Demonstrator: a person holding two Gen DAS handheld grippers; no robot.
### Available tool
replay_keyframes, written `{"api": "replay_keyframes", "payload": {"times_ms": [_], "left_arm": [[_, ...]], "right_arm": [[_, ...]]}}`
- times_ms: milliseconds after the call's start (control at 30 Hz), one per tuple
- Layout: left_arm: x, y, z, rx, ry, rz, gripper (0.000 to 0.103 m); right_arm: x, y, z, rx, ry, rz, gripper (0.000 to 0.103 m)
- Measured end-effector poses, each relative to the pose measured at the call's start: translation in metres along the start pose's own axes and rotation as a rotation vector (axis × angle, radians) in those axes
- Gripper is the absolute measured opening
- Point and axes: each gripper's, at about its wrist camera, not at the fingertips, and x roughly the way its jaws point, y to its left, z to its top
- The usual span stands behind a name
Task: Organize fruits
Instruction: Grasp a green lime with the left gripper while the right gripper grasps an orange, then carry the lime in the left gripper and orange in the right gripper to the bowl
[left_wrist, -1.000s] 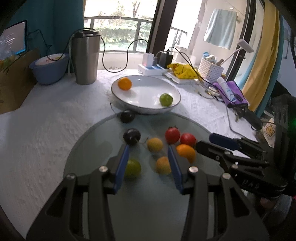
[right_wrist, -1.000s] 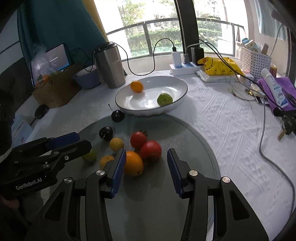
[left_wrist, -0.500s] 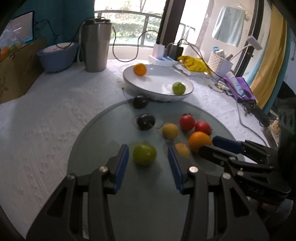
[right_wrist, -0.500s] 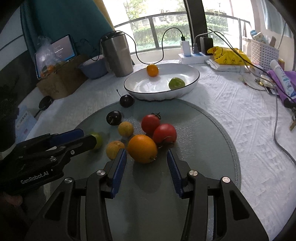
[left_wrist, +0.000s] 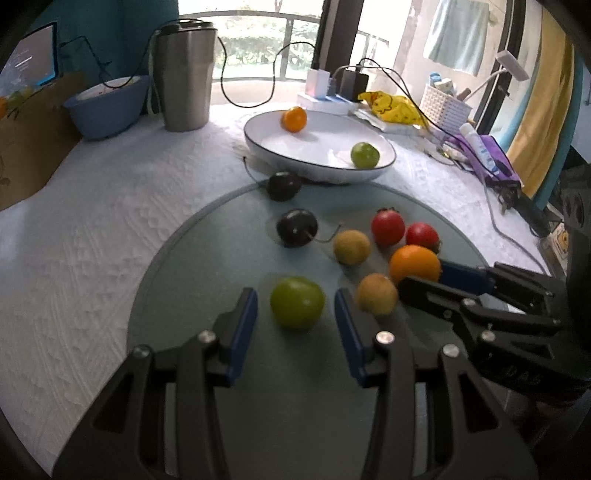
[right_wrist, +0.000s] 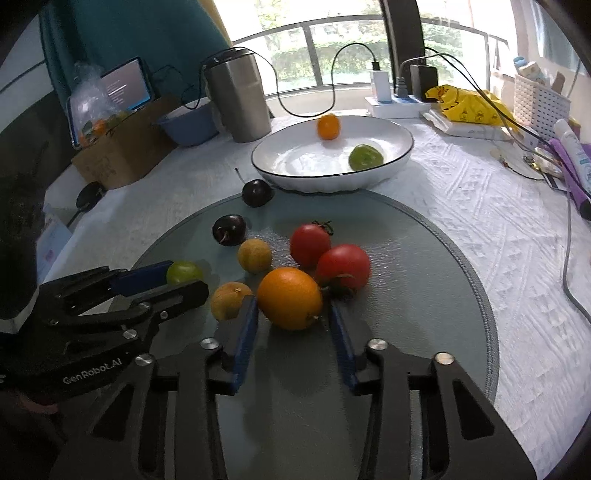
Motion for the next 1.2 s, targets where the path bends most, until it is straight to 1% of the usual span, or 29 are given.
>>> {"api": "replay_keyframes", "payload": {"times_ms": [33, 100, 167, 600, 933, 1200], "left_arm": [[0.0, -0.001, 0.0, 0.005, 0.0, -0.001, 0.039], [0.0, -0.002, 0.0, 0.011, 0.002, -0.004, 0.033], [-0.002, -0.003, 0.0, 0.013, -0.001, -0.004, 0.03], [-0.018, -0.01, 0.008, 0.033, -0.049, -0.011, 0.029], [-0.027, -0.011, 0.027, 0.038, -0.09, -0.01, 0.029], [-0.021, -0.014, 0.042, 0.047, -0.102, -0.011, 0.029]], "right_arm": [[0.0, 0.001, 0.0, -0.006, -0.002, -0.005, 0.038], [0.0, 0.001, 0.0, -0.009, -0.003, -0.002, 0.037], [-0.002, 0.001, -0.001, -0.007, -0.013, 0.0, 0.037], [-0.025, 0.002, 0.01, -0.016, -0.079, 0.01, 0.037], [-0.033, -0.004, 0.025, -0.019, -0.113, 0.006, 0.037], [-0.03, -0.013, 0.038, -0.016, -0.125, 0.006, 0.037]]}}
